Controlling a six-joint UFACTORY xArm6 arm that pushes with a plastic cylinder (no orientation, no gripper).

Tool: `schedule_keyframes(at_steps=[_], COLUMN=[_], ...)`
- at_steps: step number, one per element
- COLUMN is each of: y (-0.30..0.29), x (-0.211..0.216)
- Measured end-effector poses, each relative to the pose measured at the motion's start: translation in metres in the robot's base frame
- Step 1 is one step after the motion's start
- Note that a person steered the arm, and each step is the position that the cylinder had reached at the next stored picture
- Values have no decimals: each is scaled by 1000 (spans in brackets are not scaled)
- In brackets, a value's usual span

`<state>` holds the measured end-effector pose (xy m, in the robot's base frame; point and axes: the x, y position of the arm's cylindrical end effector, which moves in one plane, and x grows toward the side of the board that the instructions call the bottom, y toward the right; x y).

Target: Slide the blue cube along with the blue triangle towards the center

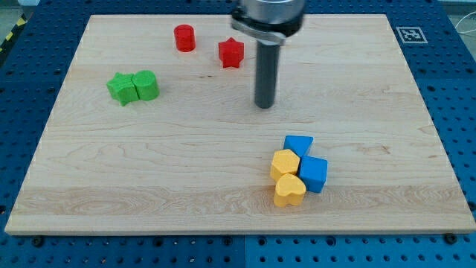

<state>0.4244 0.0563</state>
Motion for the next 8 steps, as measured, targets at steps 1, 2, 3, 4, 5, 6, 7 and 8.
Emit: schedule_keyframes(at_steps=[1, 2, 3, 4, 5, 6, 7, 8], y=[50, 85, 96, 98, 115, 154, 145, 109], x=[10, 21, 34, 36, 63, 106, 157, 181])
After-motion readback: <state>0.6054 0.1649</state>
